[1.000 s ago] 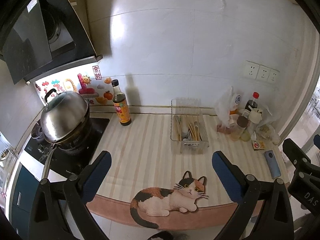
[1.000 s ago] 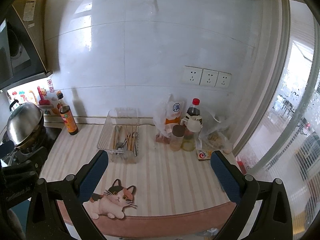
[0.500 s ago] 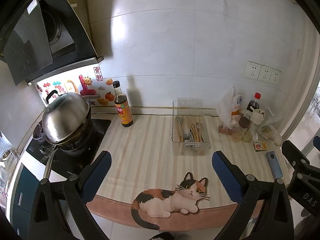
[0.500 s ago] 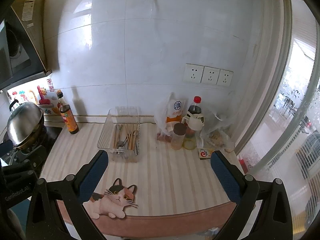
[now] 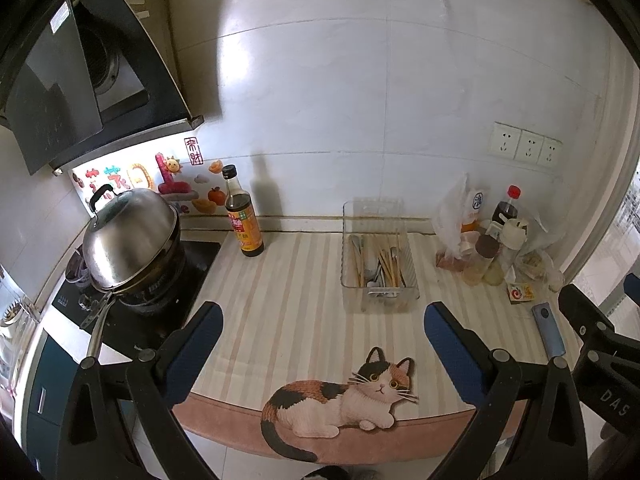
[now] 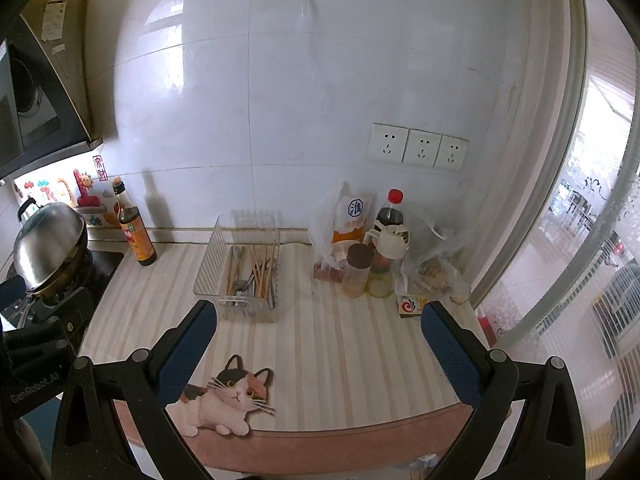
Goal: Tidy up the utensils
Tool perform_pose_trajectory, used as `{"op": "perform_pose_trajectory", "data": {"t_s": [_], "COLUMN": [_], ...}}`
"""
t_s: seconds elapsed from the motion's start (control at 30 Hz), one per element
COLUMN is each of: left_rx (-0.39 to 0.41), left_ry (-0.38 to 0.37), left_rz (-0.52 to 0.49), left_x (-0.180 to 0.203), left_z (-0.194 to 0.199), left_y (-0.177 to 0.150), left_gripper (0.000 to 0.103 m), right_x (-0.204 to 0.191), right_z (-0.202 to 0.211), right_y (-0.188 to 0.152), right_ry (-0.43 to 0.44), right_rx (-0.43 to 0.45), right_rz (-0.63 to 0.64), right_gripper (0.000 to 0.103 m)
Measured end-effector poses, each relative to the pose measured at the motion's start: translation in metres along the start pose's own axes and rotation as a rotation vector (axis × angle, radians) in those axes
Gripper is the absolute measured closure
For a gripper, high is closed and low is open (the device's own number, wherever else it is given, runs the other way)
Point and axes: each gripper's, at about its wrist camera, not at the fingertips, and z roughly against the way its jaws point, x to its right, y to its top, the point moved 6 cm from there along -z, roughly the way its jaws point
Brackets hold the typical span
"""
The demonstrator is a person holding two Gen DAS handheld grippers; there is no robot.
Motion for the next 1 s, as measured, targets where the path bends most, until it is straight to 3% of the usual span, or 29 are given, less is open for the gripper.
{"op": "perform_pose_trajectory", "data": {"t_s": [1.0], "left_rx": [0.004], "left_ry": [-0.006], "left_rz": [-0.001], "left_x": [0.0007], "left_z": [-0.0040], "left_y": [0.0032], "left_gripper": [0.000], "right_x": [0.0017], "right_z": [-0.0028], "right_y": [0.0026], "right_ry": [0.002], "right_rx": [-0.002], "right_rz": [-0.002], "right_gripper": [0.000]}}
